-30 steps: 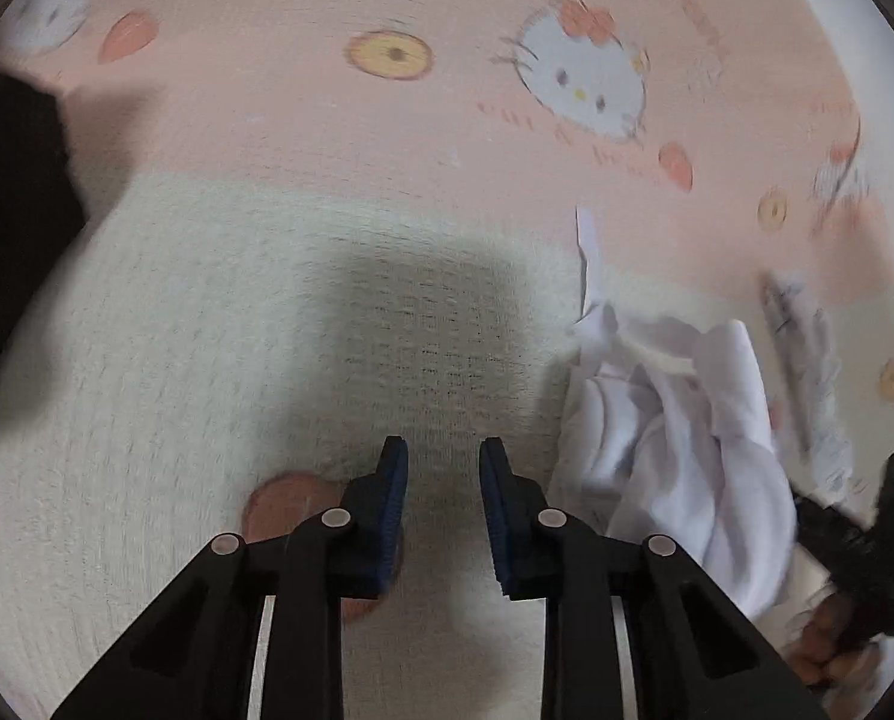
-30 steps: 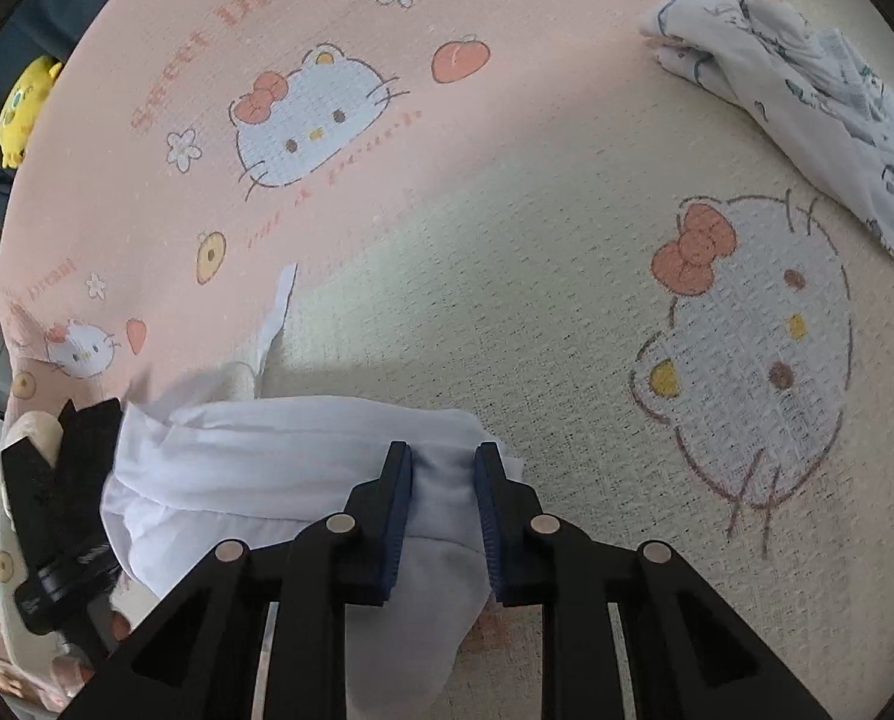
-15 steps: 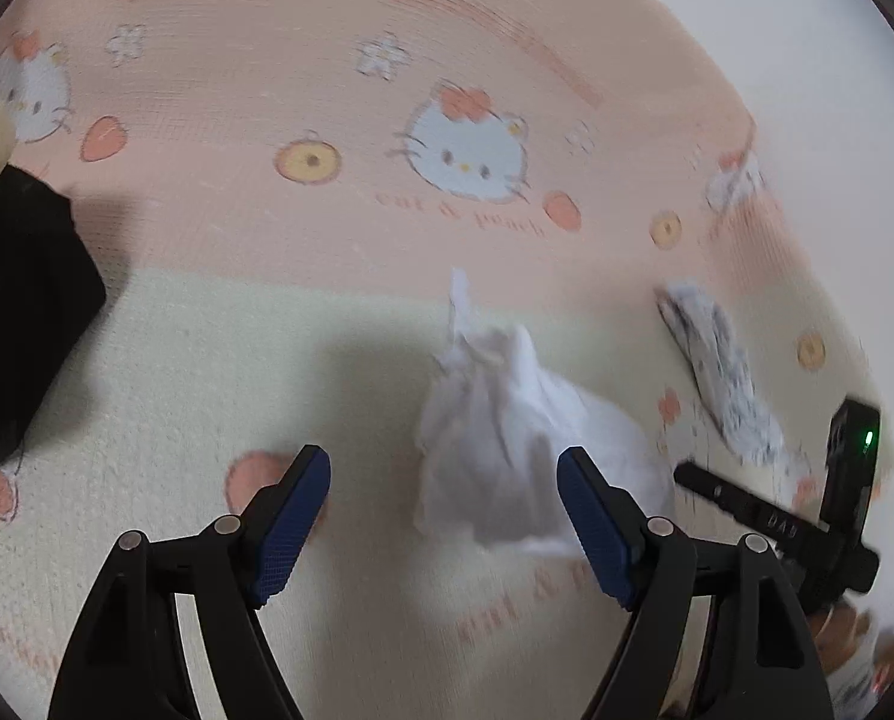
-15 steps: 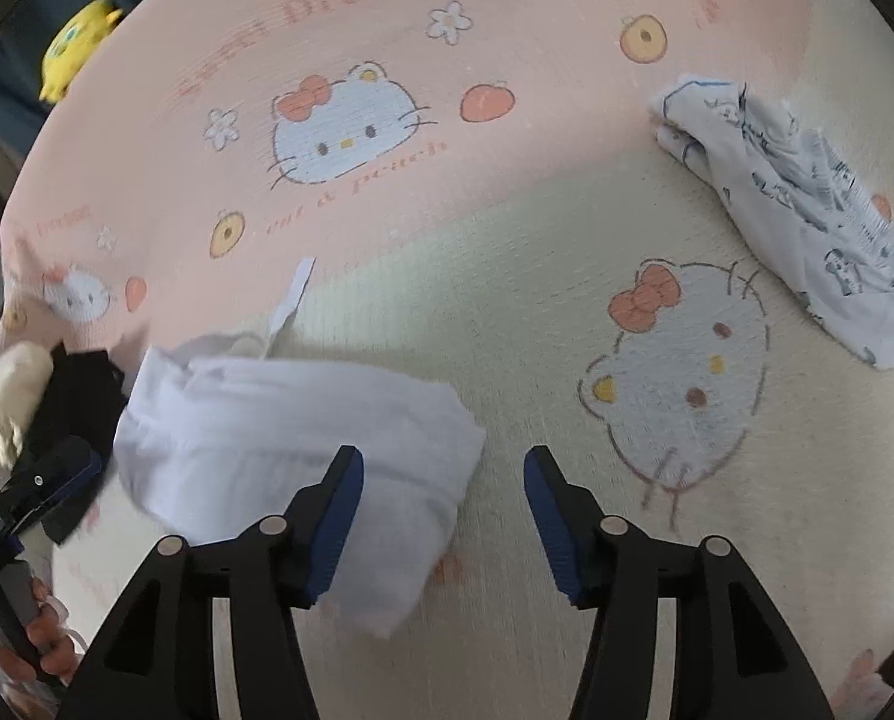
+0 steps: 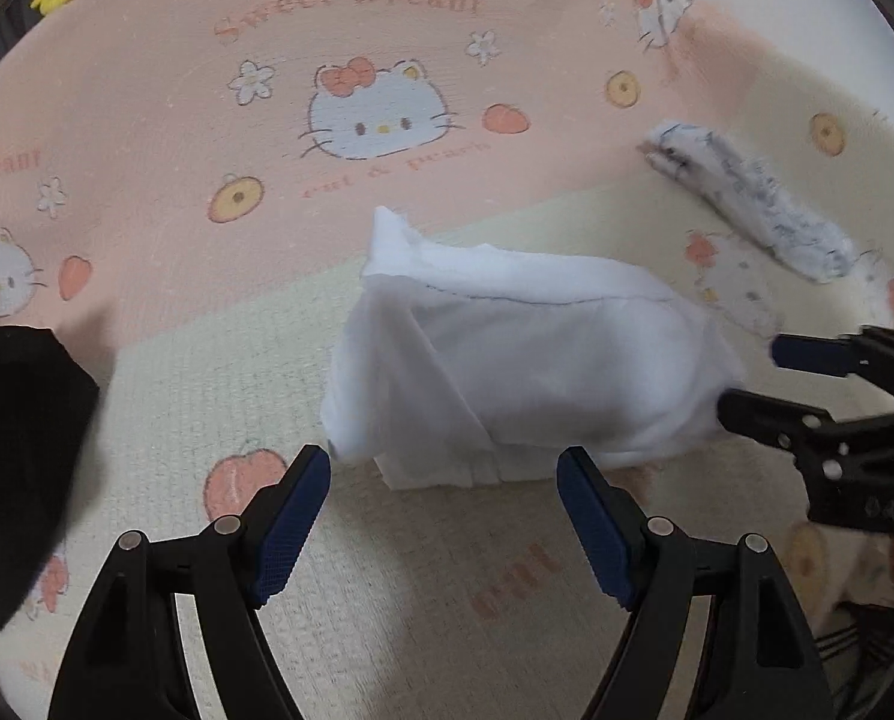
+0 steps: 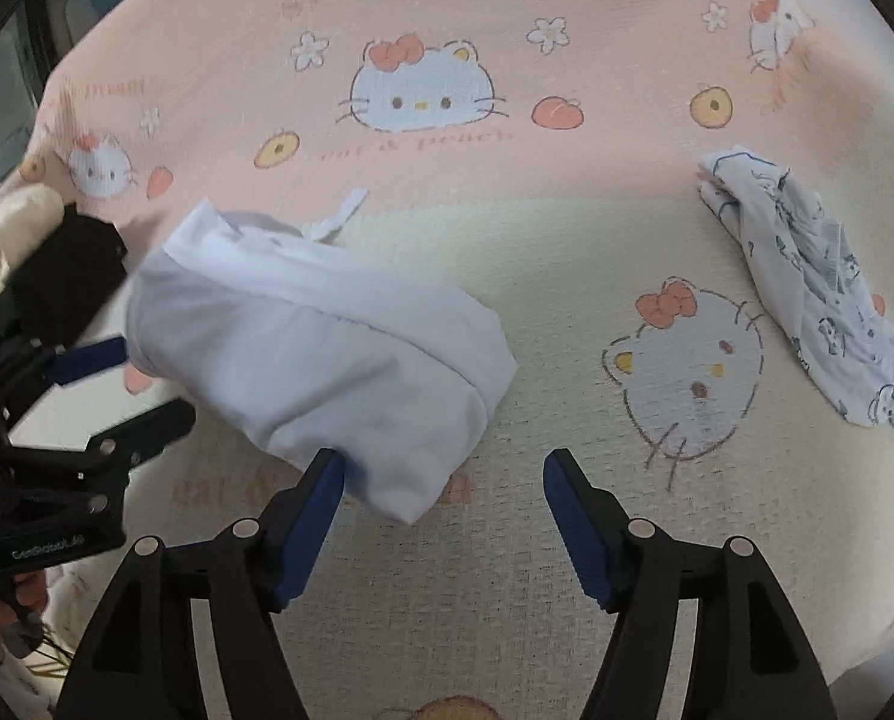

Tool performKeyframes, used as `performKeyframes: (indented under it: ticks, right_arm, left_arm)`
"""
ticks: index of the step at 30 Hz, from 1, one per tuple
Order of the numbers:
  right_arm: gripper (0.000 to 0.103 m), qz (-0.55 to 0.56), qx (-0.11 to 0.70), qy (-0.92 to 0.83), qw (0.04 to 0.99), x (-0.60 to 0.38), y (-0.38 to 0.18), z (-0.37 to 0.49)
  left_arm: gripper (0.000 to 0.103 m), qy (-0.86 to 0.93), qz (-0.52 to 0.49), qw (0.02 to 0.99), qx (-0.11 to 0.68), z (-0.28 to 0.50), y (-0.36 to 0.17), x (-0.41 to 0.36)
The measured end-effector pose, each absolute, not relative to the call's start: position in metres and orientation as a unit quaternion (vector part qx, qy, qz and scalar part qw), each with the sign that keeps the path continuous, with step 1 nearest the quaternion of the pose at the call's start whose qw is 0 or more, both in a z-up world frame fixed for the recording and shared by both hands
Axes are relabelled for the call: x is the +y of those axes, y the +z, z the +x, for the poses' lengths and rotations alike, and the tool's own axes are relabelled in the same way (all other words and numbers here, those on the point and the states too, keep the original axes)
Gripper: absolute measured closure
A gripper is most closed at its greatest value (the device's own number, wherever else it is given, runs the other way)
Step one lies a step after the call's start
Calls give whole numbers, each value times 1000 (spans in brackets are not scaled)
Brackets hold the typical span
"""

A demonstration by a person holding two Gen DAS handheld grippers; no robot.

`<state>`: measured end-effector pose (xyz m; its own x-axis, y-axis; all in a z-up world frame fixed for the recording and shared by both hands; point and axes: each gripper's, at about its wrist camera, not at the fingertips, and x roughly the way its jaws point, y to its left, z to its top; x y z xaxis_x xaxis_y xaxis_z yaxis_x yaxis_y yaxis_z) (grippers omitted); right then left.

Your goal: Fold clothes

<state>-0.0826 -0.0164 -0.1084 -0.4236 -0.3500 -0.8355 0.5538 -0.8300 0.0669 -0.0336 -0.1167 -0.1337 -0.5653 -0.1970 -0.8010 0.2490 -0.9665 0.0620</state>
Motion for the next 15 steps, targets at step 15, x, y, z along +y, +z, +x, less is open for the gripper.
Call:
performKeyframes:
  ticks: [15]
  right_arm:
    - [34, 344, 271, -848, 297, -57, -117, -40]
  left_arm:
    - [26, -884, 443, 146, 7, -43, -135, -121]
